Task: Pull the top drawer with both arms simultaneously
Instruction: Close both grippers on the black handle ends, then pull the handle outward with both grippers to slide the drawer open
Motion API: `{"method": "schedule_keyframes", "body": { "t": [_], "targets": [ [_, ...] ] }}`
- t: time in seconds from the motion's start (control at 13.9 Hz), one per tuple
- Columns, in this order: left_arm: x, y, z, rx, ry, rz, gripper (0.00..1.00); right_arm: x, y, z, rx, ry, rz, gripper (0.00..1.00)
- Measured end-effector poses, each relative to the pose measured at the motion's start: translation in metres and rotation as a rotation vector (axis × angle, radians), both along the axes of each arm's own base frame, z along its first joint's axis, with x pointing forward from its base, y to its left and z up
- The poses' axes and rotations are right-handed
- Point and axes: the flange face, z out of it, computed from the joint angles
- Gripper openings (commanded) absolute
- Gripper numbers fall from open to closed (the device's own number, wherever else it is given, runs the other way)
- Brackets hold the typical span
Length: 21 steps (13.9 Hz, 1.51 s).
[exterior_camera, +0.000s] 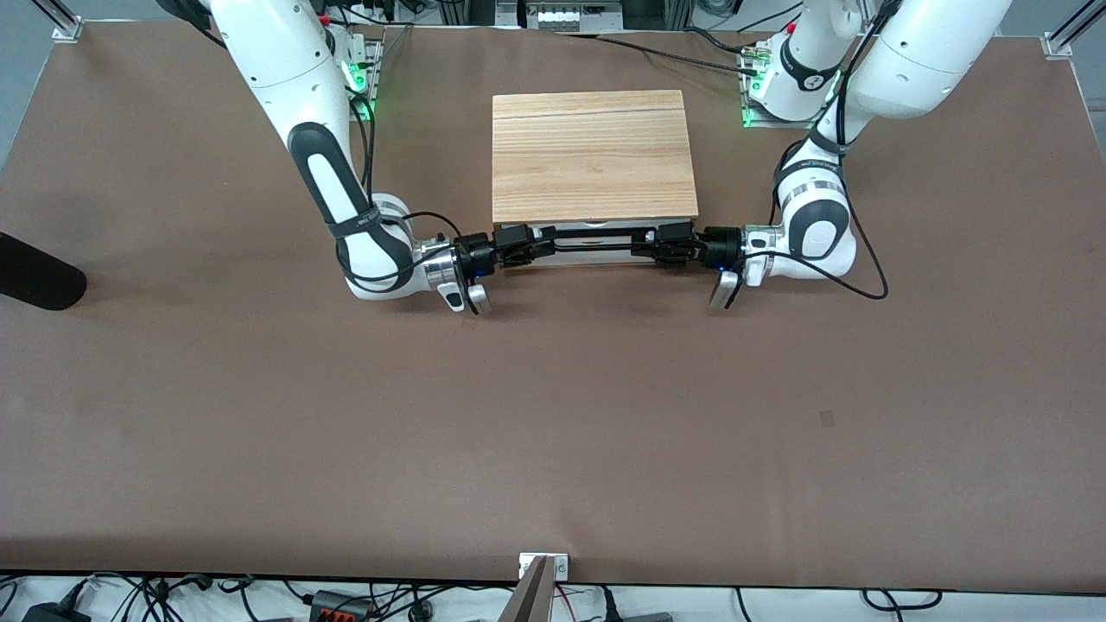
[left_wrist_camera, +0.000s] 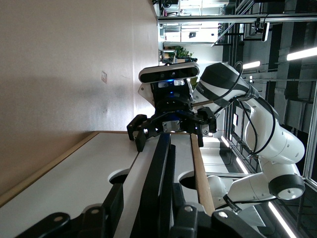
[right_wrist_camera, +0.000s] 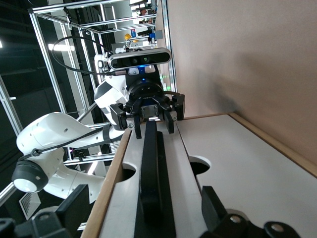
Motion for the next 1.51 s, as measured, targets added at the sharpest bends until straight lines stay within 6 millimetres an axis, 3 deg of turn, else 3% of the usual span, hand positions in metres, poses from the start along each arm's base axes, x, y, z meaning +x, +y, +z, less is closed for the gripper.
{"method": "schedule_keyframes", "body": {
  "t": [0.07,0.22,0.36,0.43,0.5,0.93,1.51],
  "targets": [
    [-0.001,0.0,-0.001,0.001,0.003,0.0,0.16,-0.001,0.002,0.0,-0.002,-0.011,0.0,0.95],
    [-0.002,0.0,0.0,-0.004,0.004,-0.002,0.04,-0.002,0.007,0.001,-0.004,-0.028,0.005,0.76],
    [-0.002,-0.001,0.001,-0.011,0.0,-0.005,0.02,-0.001,0.008,0.002,-0.003,-0.041,0.006,0.59],
    [-0.002,-0.001,0.001,-0.011,0.0,-0.005,0.02,-0.001,0.008,0.002,-0.002,-0.044,0.006,0.48],
    [-0.002,-0.001,0.001,-0.011,0.0,-0.005,0.01,-0.001,0.008,0.003,-0.001,-0.049,0.007,0.2],
    [0.0,-0.001,0.001,-0.009,0.014,-0.002,0.01,0.001,0.01,0.002,-0.017,-0.098,-0.002,0.0],
    [0.026,0.001,0.006,0.001,-0.002,0.012,0.01,0.023,0.013,0.007,-0.031,-0.142,-0.034,0.0]
  ]
}}
